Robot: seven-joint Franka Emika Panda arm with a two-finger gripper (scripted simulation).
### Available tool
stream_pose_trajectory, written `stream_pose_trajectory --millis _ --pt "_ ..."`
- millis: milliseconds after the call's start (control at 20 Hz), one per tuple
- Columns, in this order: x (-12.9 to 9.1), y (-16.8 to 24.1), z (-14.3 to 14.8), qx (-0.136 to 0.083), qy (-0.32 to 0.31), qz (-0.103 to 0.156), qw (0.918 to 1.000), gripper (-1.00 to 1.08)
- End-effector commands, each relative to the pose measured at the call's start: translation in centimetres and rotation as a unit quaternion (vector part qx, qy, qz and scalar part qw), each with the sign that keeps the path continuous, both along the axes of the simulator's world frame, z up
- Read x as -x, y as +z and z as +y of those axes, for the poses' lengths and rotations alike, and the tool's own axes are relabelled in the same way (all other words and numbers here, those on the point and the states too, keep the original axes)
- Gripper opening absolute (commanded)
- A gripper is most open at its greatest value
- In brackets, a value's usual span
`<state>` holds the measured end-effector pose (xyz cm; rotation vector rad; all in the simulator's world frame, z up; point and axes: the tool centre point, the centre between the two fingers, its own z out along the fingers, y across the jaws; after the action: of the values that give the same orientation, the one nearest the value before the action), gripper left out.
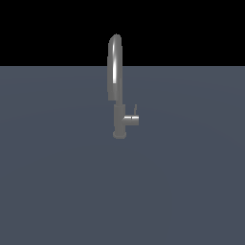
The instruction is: Turn on the faucet by rotating a designated handle.
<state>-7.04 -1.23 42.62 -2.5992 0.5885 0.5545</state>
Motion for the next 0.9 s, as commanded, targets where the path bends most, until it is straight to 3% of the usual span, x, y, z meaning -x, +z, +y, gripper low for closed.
stream_pose_trajectory --millis 0,450,850 --pt "-1.4 -0.9 -0.3 -0.019 -0.019 0.018 0.9995 -1.0" --pt "-6.0 -4.9 -1.6 -0.091 -0.088 0.087 0.9881 -1.0" --pt "-9.7 -9.3 -2.9 -0.159 -0.154 0.152 0.9633 -1.0"
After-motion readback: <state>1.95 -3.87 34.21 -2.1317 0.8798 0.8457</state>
